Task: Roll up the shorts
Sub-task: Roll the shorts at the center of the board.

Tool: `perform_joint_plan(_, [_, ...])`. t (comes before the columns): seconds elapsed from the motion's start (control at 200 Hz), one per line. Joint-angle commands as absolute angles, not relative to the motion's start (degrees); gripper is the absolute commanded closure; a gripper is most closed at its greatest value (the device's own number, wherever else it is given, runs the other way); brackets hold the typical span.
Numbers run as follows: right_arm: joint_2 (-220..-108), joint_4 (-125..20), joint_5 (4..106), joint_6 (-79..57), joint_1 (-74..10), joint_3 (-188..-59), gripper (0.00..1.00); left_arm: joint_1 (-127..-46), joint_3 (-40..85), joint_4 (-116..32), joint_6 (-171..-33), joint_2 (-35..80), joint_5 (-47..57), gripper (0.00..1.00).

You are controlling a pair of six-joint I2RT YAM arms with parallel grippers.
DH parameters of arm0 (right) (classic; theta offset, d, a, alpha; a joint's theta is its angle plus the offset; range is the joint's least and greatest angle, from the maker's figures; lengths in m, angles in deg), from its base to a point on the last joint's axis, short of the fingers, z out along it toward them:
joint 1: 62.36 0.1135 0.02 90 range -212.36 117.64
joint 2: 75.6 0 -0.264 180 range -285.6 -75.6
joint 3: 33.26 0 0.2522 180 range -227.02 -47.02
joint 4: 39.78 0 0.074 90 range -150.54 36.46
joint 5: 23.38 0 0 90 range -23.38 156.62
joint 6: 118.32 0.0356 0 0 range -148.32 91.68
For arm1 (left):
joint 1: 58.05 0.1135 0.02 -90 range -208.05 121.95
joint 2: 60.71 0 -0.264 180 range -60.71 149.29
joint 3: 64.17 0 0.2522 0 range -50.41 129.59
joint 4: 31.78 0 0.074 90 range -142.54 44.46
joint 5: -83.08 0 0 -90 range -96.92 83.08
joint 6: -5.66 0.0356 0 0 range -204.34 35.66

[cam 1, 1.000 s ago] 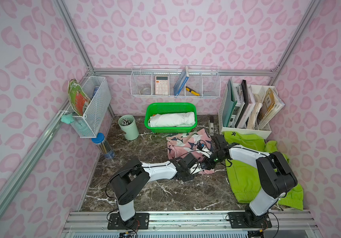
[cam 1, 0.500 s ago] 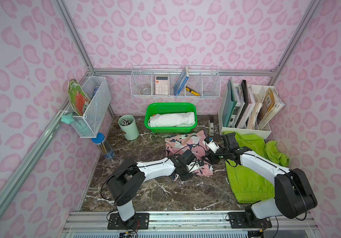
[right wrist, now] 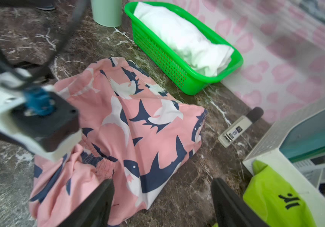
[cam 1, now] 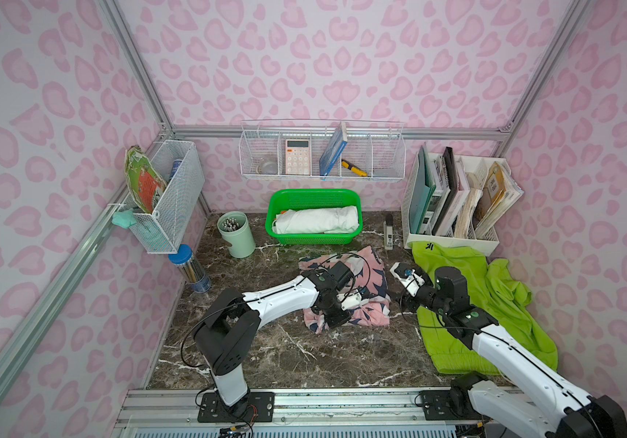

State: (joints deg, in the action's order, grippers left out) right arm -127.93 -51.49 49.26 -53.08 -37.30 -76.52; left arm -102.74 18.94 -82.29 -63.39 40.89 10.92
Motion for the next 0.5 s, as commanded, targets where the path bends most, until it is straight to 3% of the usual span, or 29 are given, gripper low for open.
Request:
perform_joint_plan(0.0, [-123.04,-46.83,49.44,-61.86,-32.81,-73.04,0.12,-101.29,21.61,-89.11,-63.54,42.71,17.85,0.96])
perform_joint_plan(0.17, [-121.06,-49.81,52.32,-66.39,-26.61,-71.52,0.11,-99.1,27.12,-95.72,-62.43,47.19,22.14,0.96])
perform_joint_plan(0.495, [-128.48,-56.61,60.29,-72.24,-14.06,-72.36,0.11,-97.2,32.46,-102.37,-61.05,55.13,25.61,0.96])
